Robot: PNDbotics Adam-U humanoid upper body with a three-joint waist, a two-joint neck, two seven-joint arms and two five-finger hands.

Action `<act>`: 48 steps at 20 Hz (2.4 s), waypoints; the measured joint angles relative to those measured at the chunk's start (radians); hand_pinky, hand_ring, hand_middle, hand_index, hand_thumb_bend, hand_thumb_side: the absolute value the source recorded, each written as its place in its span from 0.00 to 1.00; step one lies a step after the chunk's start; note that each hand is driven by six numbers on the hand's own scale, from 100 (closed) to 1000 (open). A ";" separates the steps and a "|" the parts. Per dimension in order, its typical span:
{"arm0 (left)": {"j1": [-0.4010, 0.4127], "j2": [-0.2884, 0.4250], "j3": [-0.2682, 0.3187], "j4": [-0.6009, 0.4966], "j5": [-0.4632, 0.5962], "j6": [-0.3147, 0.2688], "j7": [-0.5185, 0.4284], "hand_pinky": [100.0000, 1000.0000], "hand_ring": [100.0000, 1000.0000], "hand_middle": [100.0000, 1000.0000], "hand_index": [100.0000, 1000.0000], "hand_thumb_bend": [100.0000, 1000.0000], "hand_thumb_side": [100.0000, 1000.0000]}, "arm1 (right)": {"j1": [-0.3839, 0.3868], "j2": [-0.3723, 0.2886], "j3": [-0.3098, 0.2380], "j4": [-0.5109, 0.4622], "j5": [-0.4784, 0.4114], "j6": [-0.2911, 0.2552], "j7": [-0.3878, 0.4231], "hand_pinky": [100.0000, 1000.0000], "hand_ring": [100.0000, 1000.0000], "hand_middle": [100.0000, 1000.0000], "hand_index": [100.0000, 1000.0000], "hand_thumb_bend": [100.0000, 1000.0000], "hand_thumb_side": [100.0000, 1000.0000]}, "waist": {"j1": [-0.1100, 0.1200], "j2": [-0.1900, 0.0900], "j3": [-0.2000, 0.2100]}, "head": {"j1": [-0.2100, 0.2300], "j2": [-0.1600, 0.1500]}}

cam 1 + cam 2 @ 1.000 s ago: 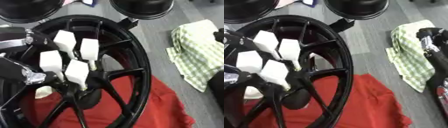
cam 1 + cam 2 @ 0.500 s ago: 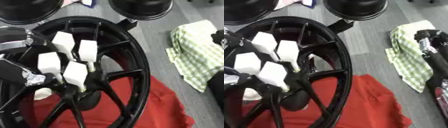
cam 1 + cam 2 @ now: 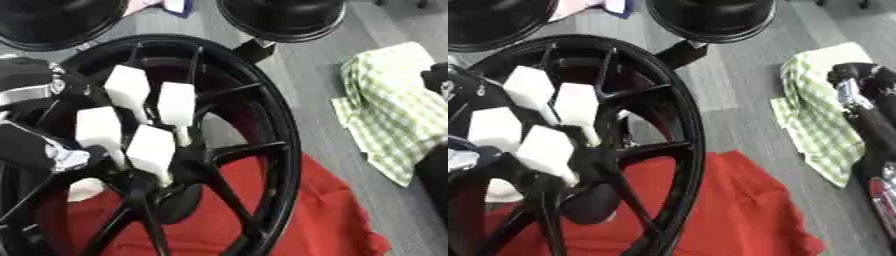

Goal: Pull the pin out of the wheel hub.

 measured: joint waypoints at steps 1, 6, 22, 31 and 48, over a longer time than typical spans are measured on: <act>0.000 -0.003 0.000 0.000 0.000 0.001 -0.003 0.73 0.63 0.60 0.79 0.27 0.50 | 0.000 0.000 0.000 0.000 0.000 0.000 0.000 0.83 0.76 0.50 0.61 0.00 0.40 | 0.000 0.001 0.000 | 0.000 0.000; -0.005 -0.012 -0.004 0.000 -0.001 0.012 -0.019 0.70 0.60 0.57 0.77 0.22 0.51 | 0.000 0.000 0.000 0.000 -0.001 0.001 0.000 0.83 0.76 0.50 0.61 0.00 0.40 | 0.001 0.003 0.000 | 0.000 -0.001; -0.014 -0.031 -0.016 0.000 -0.018 0.040 -0.061 0.61 0.52 0.48 0.65 0.08 0.49 | -0.001 0.009 0.000 0.000 -0.001 0.007 0.001 0.83 0.76 0.50 0.61 0.00 0.41 | 0.007 0.008 -0.001 | 0.000 -0.016; -0.010 -0.024 -0.005 0.000 -0.021 0.028 -0.087 0.55 0.44 0.40 0.56 0.00 0.38 | -0.001 0.010 0.000 0.000 -0.001 0.009 -0.001 0.84 0.76 0.50 0.61 0.00 0.41 | 0.002 0.008 -0.001 | 0.000 -0.017; -0.045 -0.047 0.110 0.000 0.114 0.039 0.027 0.49 0.28 0.21 0.34 0.00 0.34 | 0.001 0.010 -0.006 0.000 -0.004 0.008 -0.007 0.84 0.76 0.50 0.61 0.00 0.40 | 0.000 0.003 0.006 | -0.010 -0.017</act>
